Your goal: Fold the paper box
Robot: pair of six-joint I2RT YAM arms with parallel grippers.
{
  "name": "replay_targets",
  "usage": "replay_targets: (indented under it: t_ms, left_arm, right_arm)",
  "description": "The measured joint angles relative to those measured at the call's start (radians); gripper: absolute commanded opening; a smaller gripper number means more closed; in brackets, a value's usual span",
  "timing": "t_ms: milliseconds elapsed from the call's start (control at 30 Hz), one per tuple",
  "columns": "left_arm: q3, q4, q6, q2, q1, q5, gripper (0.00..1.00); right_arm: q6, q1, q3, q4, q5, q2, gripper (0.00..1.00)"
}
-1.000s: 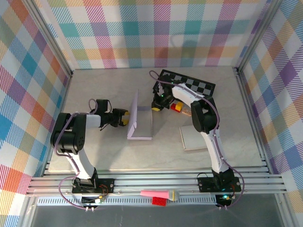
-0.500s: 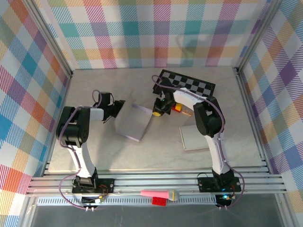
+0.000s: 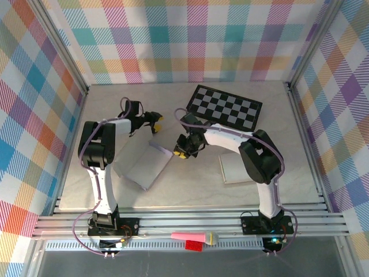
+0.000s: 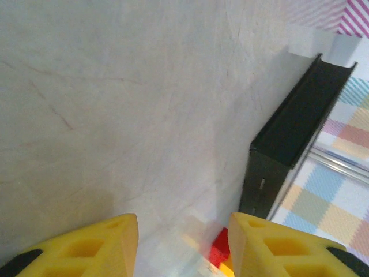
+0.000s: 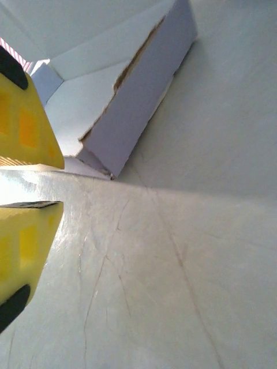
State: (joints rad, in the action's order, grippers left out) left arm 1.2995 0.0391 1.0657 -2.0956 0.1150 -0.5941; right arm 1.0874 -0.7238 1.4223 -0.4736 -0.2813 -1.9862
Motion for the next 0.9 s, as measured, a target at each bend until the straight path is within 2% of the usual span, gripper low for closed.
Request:
replay_targets:
  t_ms: [100,233,367,600,900]
  left_arm:
    - [0.031,-0.189,-0.082,0.069,-0.011,0.111,0.53]
    - [0.098,-0.403,-0.183,0.218,-0.016,0.298,0.54]
    - [0.121,-0.510,-0.220,0.418,-0.016,0.458,0.55]
    - [0.031,-0.572,-0.182,0.729,-0.005,0.581,0.55]
    - [-0.128,-0.806,-0.168,1.076,0.029,0.650,0.55]
  right_arm:
    - [-0.128,0.015,0.028,-0.022,0.039,0.025,0.39]
    - [-0.370,0.025,0.135,-0.080,0.034,0.012,0.44]
    - [-0.604,0.011,0.291,-0.136,0.015,-0.066,0.51]
    - [-0.829,-0.019,0.378,-0.230,0.008,-0.197,0.56]
    - [-0.895,-0.088,0.459,-0.279,0.045,-0.294,0.53]
